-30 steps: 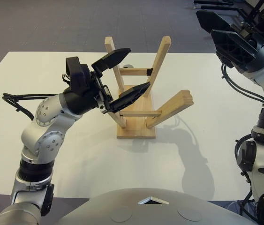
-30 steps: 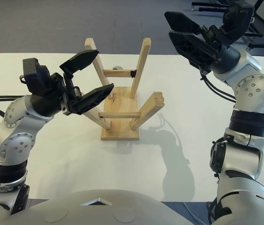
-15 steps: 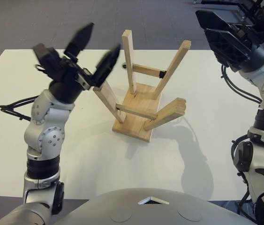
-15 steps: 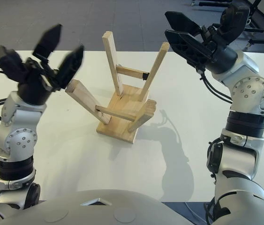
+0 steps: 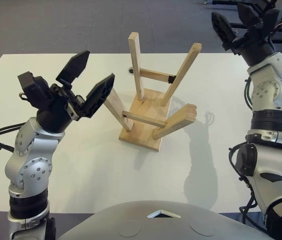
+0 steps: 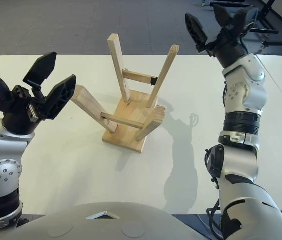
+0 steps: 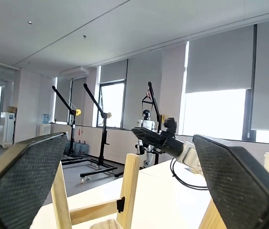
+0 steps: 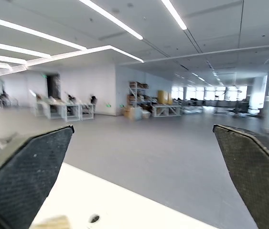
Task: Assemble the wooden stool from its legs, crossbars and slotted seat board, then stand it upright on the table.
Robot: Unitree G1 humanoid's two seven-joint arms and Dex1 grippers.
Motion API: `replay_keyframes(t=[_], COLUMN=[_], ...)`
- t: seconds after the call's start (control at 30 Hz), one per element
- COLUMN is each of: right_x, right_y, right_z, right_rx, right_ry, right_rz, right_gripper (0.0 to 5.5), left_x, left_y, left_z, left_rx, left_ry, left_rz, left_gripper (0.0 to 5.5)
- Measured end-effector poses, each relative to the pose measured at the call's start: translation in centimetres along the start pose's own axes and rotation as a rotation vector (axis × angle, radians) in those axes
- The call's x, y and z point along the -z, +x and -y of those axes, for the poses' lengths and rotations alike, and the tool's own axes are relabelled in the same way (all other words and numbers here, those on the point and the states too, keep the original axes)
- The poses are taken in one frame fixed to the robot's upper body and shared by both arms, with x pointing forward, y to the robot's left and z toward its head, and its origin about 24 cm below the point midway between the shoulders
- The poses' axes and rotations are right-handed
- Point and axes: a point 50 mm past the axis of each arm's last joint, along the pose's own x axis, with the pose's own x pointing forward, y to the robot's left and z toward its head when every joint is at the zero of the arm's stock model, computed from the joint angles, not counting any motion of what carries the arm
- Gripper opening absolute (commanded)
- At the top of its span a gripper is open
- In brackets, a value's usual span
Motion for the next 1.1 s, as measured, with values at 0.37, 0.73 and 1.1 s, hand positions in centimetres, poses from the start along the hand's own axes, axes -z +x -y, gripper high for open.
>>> replay_keyframes(t=[0.37, 0.73, 1.1], right_x=[2.9, 5.2, 4.5], right_y=[1.6, 2.9, -2.2], right_z=[1.7, -1.5, -0.7], right_rx=[0.109, -0.145, -0.706], right_ry=[-0.159, -0.064, 0.276], right_rz=[-0.133, -0.214, -0.307], right_gripper=[5.40, 5.40, 5.40], left_x=[1.2, 0.7, -0.7], left_y=[0.1, 0.5, -3.2], left_z=[-0.6, -2.3, -6.5], left_rx=[0.026, 0.017, -0.093], left_ry=[0.047, 0.149, 0.394], left_rz=[-0.118, -0.102, -0.326], left_gripper=[4.79, 4.79, 4.79])
